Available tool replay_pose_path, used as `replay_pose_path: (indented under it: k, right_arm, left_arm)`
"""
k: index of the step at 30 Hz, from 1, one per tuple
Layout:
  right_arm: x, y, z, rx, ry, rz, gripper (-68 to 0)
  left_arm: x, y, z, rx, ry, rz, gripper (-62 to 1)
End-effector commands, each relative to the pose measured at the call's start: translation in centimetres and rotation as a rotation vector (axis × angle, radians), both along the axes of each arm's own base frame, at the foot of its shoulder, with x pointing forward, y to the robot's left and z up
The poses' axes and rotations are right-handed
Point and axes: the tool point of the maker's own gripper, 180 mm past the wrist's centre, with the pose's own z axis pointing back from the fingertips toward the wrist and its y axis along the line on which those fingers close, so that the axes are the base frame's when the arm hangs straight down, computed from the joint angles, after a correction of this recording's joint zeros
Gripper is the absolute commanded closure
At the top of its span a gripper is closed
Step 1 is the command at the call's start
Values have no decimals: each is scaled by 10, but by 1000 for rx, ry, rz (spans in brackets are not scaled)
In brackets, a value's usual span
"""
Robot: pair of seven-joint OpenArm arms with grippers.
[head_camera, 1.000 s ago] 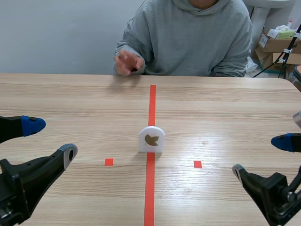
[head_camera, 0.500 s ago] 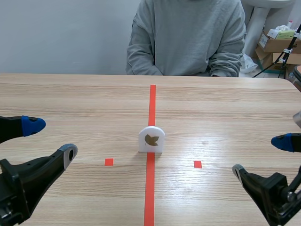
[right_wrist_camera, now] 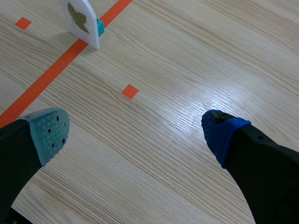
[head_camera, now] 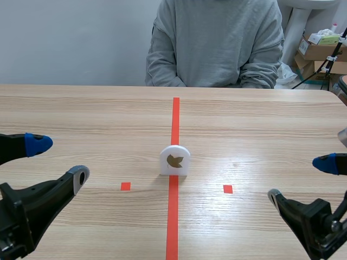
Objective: Do the leaf sorting experiment
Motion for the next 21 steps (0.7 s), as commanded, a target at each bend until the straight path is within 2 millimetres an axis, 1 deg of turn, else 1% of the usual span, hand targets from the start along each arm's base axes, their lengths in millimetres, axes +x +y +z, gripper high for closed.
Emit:
replay_pose_path:
  k: [1,8,11,14,17,21]
  right_arm:
    - [5,1,9,4,-32,4,-578]
    - [5,1,9,4,-32,4,-578]
    - [5,1,9,4,-32,4,-578]
    - [5,1,9,4,-32,4,-578]
    - [5,1,9,5,-32,4,-578]
    - [5,1,9,4,-32,4,-578]
  left_arm:
    - [2,-4,11,-24,-31,-2,-506]
    - [3,-4,12,-26,-36,-5,-506]
    - [7,-4,11,-20,-40,-5,-506]
    - [14,-4,5,-10,-34,-9,-506]
    - [27,-2,-4,-7,-35,-10,-506]
    - [44,-5,-26,33,-12,-68,-506]
